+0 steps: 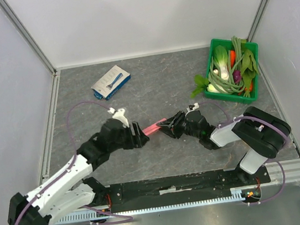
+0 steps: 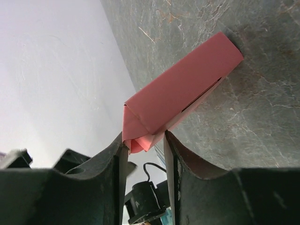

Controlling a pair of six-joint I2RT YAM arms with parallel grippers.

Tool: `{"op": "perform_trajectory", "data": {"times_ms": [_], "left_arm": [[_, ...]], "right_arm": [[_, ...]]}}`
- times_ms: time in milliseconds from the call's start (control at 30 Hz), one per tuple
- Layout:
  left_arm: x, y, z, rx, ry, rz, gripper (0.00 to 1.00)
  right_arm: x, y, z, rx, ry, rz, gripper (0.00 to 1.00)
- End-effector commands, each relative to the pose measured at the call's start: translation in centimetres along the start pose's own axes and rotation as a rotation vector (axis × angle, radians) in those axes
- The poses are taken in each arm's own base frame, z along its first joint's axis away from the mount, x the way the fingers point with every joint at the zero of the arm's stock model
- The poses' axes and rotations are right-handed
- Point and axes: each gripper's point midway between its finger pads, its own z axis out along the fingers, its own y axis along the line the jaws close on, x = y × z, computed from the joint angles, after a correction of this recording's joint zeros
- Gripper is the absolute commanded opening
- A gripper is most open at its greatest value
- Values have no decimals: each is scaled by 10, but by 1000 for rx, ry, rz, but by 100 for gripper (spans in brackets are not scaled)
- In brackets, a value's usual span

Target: Fold the paper box

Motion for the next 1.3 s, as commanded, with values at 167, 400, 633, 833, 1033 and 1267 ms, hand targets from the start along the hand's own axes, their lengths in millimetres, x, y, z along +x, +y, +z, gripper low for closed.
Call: {"op": "perform_trajectory", "data": {"times_ms": [167,400,633,833,1033,1267], "left_arm": [[-78,2,31,205,6,12,73],[-54,4,69,322,182,-14,71],[-102,36,52,25,-46,18,71],[-109,87,94,-260,57,-57,45],[-113,125,123,-440,107,-28,27],[-80,135,133,-444,181,-49,9]], "right_arm": [[-11,-60,3,173,-44,-22,37],[-9,-53,8,166,-26,-72,38],[-11,-45,-3,213,27,-526,63],[-34,-54,-3,598,83,-889,48],[-5,-46,4,630,63,-933,11],[12,-44,8,644,-58,-845,0]]}}
